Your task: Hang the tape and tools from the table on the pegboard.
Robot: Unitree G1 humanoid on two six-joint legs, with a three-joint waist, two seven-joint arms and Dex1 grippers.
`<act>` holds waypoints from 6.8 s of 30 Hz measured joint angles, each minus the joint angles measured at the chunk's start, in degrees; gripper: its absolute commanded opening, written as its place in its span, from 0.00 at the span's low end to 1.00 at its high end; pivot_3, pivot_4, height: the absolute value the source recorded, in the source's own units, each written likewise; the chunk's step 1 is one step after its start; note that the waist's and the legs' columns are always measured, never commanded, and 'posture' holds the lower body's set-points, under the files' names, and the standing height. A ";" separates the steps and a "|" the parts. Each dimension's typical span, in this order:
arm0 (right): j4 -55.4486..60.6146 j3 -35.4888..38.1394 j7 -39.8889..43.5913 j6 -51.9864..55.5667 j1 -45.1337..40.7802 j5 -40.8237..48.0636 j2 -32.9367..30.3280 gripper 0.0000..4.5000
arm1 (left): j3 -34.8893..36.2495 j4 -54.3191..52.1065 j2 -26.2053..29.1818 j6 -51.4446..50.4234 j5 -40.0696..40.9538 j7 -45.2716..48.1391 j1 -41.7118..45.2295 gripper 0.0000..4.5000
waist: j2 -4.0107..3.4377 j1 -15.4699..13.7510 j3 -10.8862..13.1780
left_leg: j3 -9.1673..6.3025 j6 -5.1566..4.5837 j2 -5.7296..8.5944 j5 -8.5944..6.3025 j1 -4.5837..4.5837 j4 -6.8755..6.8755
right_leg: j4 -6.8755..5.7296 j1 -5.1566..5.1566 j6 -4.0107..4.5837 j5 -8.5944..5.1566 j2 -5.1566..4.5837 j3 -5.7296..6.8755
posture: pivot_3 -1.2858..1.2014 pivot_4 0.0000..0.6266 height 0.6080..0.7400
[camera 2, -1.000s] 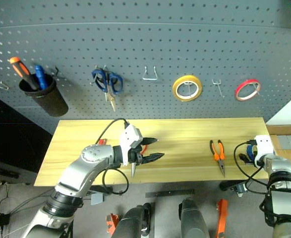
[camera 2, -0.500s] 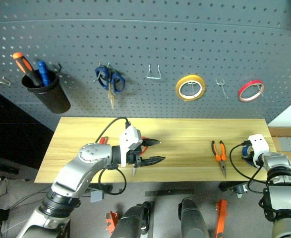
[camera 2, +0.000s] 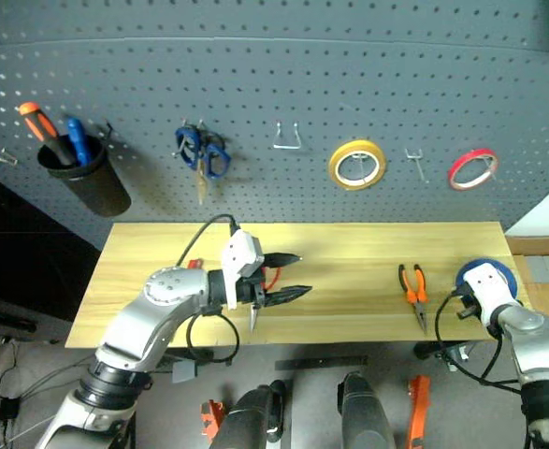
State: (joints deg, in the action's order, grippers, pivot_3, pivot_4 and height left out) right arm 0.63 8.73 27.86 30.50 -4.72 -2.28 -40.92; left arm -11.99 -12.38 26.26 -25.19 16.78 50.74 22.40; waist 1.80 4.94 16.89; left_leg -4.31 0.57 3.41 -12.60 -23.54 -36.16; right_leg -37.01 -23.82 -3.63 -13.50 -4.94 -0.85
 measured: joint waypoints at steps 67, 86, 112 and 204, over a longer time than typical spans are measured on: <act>-19.92 1.70 -16.99 21.59 -23.46 2.12 25.35 1.00 | -0.04 11.93 -3.30 15.11 -6.53 -0.21 5.28 0.74 | -0.10 0.26 -0.17 | 0.07 -0.09 -0.25 0.68 -0.44 -0.77 | -0.11 -0.29 0.19 1.23 0.37 -0.11 | 0.46 0.38 1.00; -26.92 -2.33 -16.36 18.11 -27.36 4.99 23.46 0.55 | 2.74 11.46 -2.01 14.66 -6.66 -3.47 2.12 0.74 | -0.09 0.12 -0.75 | 0.05 -0.09 -0.26 0.73 -0.44 -0.79 | -0.14 -0.29 0.12 1.27 0.42 -0.13 | 0.47 0.34 1.00; 0.61 -11.29 -22.49 9.92 -57.50 8.08 46.93 0.55 | 21.13 -1.55 0.35 5.75 1.08 -17.83 -5.98 0.74 | 0.15 -0.64 -1.20 | -0.09 0.40 -0.80 0.80 -0.57 -0.61 | -0.05 -0.59 0.50 1.58 0.93 0.05 | 0.50 0.30 1.00; 19.64 -26.97 2.87 36.25 -29.55 21.61 26.72 1.00 | 9.34 26.46 -14.10 -26.45 -10.60 -42.18 3.56 0.49 | 0.16 -1.66 -1.20 | -0.09 0.64 -1.19 0.93 -0.45 -0.73 | 0.05 -0.44 0.56 1.61 1.40 0.00 | 0.48 0.38 1.00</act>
State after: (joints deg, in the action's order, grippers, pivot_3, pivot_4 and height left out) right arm 20.27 -18.23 30.73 66.75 -34.27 19.33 -14.20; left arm -2.65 14.08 12.16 -51.65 6.19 8.56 25.95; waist 1.96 3.28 15.69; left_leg -4.41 1.21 2.22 -11.67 -23.99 -36.89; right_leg -36.96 -24.25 -3.07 -11.89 -3.54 -0.85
